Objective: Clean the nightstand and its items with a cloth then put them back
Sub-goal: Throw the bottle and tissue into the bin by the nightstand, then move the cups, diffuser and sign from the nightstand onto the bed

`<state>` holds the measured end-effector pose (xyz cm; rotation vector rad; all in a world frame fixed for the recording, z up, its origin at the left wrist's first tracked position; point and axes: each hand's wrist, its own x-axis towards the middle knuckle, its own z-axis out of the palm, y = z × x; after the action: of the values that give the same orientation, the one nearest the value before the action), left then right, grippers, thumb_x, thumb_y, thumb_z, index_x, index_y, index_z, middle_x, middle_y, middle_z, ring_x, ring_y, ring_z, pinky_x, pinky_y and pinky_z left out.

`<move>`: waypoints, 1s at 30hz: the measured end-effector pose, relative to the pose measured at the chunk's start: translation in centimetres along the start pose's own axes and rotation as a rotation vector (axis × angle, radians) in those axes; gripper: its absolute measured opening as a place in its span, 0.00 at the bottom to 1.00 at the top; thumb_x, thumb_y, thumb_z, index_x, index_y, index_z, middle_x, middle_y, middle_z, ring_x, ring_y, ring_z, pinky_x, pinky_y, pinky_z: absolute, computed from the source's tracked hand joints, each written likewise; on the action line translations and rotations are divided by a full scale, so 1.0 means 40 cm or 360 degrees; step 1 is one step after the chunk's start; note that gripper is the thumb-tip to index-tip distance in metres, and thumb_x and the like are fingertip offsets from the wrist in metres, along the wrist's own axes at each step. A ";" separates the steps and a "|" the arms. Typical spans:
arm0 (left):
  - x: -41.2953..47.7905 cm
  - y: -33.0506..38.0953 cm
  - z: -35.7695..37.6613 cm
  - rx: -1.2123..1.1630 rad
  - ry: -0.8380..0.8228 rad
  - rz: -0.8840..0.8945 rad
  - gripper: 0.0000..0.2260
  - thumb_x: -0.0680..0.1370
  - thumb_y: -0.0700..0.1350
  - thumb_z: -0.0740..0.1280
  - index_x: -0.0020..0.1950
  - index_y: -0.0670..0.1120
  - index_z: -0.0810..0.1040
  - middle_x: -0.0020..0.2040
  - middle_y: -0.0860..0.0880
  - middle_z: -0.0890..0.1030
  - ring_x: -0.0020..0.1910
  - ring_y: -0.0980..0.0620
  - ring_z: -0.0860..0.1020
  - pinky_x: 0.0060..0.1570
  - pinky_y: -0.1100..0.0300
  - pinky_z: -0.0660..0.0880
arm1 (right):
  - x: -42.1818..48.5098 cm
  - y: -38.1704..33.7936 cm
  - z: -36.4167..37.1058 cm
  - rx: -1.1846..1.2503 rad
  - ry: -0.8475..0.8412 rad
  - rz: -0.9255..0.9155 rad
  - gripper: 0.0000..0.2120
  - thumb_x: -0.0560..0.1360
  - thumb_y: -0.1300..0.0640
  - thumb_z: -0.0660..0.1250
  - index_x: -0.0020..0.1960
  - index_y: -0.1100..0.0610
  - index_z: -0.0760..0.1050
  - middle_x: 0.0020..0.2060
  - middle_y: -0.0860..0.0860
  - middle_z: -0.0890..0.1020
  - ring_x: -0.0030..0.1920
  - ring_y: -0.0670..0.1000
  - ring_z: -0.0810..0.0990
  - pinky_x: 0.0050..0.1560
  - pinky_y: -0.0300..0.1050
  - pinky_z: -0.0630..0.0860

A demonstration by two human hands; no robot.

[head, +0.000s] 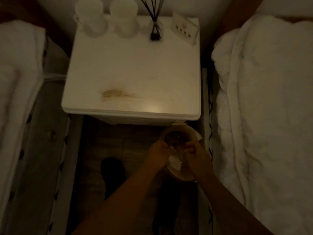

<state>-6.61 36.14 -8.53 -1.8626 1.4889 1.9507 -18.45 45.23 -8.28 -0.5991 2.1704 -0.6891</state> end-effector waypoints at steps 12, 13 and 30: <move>-0.284 0.319 -0.386 0.0565 0.0190 0.0448 0.10 0.79 0.47 0.65 0.47 0.40 0.78 0.45 0.43 0.81 0.44 0.48 0.79 0.42 0.59 0.73 | -0.111 -0.459 -0.130 0.0001 -0.0171 -0.0230 0.05 0.76 0.56 0.65 0.48 0.46 0.75 0.37 0.46 0.81 0.37 0.44 0.81 0.38 0.43 0.81; -0.307 0.346 -0.417 0.0571 0.0220 0.0497 0.10 0.79 0.47 0.65 0.47 0.40 0.78 0.44 0.44 0.81 0.43 0.48 0.79 0.41 0.60 0.73 | -0.121 -0.505 -0.141 -0.0012 -0.0174 -0.0283 0.05 0.76 0.56 0.64 0.49 0.47 0.75 0.37 0.46 0.81 0.37 0.43 0.81 0.37 0.40 0.80; -0.283 0.485 -0.845 0.0652 0.0396 0.0839 0.27 0.74 0.57 0.69 0.70 0.53 0.64 0.51 0.54 0.75 0.45 0.55 0.77 0.46 0.58 0.77 | -0.103 -0.958 -0.031 -0.0155 -0.0084 -0.0411 0.21 0.74 0.49 0.67 0.65 0.48 0.66 0.44 0.45 0.79 0.43 0.43 0.79 0.46 0.45 0.79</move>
<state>9.19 10.10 18.27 -1.6894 2.4364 1.4184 -9.56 19.59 19.12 -0.9507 2.1073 -0.6961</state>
